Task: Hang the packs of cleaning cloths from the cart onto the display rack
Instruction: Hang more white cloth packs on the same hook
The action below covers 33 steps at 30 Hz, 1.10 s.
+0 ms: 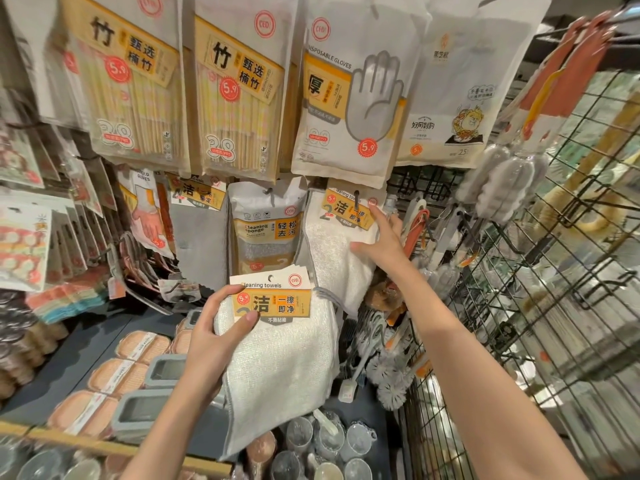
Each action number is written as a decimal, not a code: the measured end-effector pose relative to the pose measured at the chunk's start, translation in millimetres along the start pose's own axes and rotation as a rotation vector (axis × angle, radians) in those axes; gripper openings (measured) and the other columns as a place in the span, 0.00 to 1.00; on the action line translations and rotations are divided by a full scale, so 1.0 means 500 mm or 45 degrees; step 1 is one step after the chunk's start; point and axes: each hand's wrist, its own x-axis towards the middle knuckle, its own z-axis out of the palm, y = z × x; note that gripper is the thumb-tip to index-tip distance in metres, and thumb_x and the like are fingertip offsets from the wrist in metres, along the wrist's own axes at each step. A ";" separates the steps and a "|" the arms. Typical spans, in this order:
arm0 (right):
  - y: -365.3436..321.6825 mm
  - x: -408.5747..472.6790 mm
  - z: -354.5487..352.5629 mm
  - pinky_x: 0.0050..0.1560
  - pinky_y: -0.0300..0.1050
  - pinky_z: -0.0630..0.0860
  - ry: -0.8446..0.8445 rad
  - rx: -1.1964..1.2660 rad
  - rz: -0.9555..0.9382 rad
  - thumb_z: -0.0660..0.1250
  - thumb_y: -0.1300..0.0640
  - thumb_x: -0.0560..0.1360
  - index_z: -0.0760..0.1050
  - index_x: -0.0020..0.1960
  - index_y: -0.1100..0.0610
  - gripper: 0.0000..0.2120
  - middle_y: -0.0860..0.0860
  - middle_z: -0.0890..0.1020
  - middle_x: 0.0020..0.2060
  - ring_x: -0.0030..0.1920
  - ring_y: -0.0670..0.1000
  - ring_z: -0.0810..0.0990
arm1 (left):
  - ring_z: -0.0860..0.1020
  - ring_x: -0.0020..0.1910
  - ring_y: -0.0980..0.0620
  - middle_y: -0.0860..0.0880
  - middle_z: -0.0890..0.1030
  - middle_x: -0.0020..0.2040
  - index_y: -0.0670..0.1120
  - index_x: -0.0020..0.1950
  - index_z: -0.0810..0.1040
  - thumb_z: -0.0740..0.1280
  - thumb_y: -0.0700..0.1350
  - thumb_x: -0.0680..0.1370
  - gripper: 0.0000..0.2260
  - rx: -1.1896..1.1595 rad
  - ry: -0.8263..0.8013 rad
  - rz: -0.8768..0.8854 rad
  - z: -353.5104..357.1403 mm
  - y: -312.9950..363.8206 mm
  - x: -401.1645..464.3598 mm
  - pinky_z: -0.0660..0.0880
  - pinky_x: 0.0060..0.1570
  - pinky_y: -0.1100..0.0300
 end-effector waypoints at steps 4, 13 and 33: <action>0.006 -0.031 0.007 0.62 0.33 0.50 0.086 -0.033 0.047 0.73 0.59 0.70 0.66 0.69 0.49 0.30 0.53 0.50 0.72 0.73 0.51 0.51 | 0.77 0.61 0.51 0.53 0.79 0.60 0.58 0.56 0.78 0.72 0.40 0.73 0.16 0.005 -0.002 -0.002 -0.009 -0.003 -0.005 0.73 0.60 0.51; 0.015 -0.110 0.099 0.53 0.40 0.72 -0.250 0.072 -0.020 0.67 0.59 0.75 0.79 0.53 0.52 0.08 0.52 0.79 0.52 0.51 0.53 0.77 | 0.75 0.63 0.47 0.50 0.79 0.62 0.61 0.55 0.78 0.74 0.42 0.72 0.17 0.009 0.026 -0.015 -0.043 -0.009 -0.020 0.70 0.65 0.41; -0.045 -0.226 0.162 0.63 0.37 0.63 -0.443 0.189 -0.119 0.75 0.58 0.69 0.69 0.64 0.46 0.27 0.49 0.68 0.62 0.61 0.43 0.67 | 0.79 0.51 0.60 0.55 0.80 0.57 0.53 0.62 0.76 0.70 0.37 0.75 0.19 -0.046 0.021 0.006 -0.041 0.012 -0.053 0.75 0.41 0.71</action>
